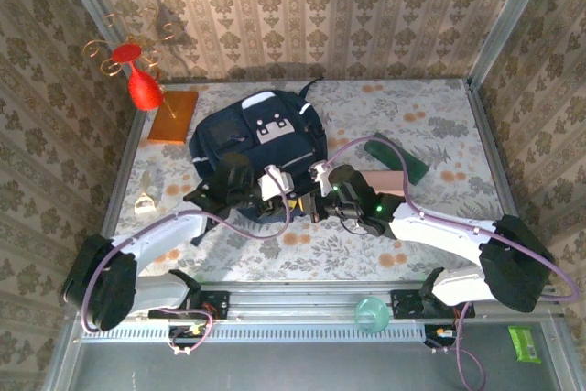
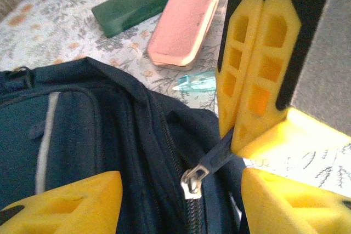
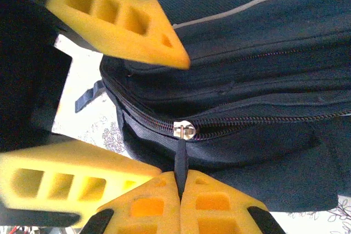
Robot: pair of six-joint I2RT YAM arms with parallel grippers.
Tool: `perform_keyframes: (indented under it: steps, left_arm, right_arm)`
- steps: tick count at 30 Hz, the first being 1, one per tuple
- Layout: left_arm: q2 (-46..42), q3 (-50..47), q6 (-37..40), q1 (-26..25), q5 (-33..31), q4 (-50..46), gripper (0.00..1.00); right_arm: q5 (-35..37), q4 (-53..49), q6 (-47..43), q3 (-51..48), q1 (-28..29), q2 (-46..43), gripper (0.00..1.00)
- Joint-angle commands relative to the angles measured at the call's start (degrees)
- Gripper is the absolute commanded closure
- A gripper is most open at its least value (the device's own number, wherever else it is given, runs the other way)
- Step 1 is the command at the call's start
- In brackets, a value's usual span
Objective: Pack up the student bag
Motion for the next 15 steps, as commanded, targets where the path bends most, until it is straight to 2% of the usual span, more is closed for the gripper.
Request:
perform_keyframes:
  steps: [1,10,15]
  left_arm:
    - [2.8,2.8,-1.7,-0.7,0.7,-2.4,0.44]
    - [3.9,2.9,1.9,-0.3,-2.7,-8.2,0.44]
    - [3.6,3.3,2.3,0.0,-3.0,-9.5,0.51]
  right_arm:
    - [-1.4,5.7,-0.9,-0.5,0.1,-0.6,1.0]
    - [1.9,3.4,-1.2,-0.7,0.1,0.2,1.0]
    - [5.3,1.4,-1.2,-0.7,0.1,0.4,1.0]
